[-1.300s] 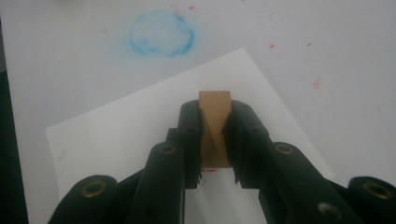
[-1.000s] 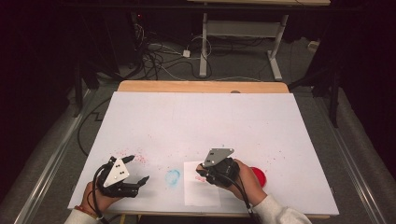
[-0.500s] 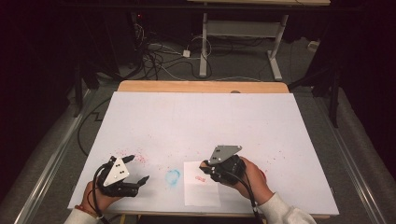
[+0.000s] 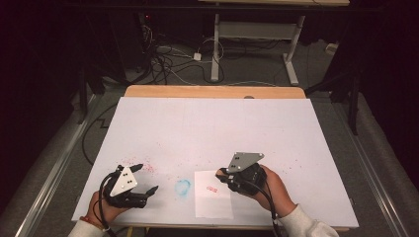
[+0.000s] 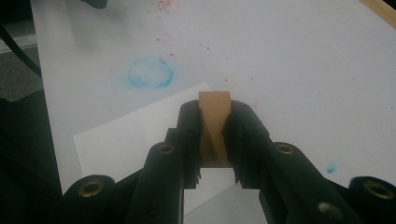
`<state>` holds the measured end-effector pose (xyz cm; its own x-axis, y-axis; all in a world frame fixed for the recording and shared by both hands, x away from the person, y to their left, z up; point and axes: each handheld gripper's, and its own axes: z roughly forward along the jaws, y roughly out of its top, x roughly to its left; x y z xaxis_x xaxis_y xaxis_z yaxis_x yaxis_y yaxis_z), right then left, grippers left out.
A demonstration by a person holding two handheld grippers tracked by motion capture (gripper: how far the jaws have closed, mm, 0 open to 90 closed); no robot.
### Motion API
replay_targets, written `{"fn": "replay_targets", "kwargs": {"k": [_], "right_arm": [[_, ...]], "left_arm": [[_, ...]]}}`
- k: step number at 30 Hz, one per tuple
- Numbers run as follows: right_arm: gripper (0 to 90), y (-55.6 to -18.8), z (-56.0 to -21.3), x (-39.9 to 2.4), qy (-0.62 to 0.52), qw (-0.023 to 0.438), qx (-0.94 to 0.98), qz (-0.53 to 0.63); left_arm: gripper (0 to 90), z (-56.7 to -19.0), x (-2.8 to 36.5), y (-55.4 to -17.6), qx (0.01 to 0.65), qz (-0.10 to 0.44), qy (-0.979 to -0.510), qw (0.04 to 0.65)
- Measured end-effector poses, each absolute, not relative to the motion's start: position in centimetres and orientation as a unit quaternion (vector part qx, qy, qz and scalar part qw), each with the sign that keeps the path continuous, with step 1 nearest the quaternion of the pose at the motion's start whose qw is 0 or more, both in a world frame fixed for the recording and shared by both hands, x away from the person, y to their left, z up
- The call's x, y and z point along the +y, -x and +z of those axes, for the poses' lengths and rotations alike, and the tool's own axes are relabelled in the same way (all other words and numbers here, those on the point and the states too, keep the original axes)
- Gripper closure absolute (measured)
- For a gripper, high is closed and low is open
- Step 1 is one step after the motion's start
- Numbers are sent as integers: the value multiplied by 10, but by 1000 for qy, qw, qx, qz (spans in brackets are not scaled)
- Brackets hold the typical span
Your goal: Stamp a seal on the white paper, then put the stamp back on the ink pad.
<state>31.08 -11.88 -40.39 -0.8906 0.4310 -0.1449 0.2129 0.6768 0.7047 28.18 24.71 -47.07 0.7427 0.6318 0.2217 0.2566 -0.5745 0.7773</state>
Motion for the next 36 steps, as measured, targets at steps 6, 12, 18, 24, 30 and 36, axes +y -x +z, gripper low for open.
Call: {"fn": "replay_targets", "kwargs": {"k": [6, 12, 18, 24, 30, 36], "right_arm": [[755, -308, -401, -124, -176, 154, 904, 358], [754, -309, -394, -133, -180, 158, 902, 360], [754, -311, -389, -153, -195, 168, 898, 358], [754, -308, -389, -181, -222, 181, 892, 349], [754, -305, -399, -197, -241, 186, 896, 324], [752, -305, -409, -211, -259, 183, 899, 301]], "left_arm": [[145, -471, 247, -282, 261, 245, -852, 381], [145, -471, 247, -281, 261, 245, -853, 379], [145, -470, 246, -279, 259, 249, -853, 378], [145, -469, 244, -278, 256, 250, -855, 377], [145, -469, 243, -278, 254, 250, -856, 375], [145, -469, 242, -278, 254, 250, -856, 375]]}}
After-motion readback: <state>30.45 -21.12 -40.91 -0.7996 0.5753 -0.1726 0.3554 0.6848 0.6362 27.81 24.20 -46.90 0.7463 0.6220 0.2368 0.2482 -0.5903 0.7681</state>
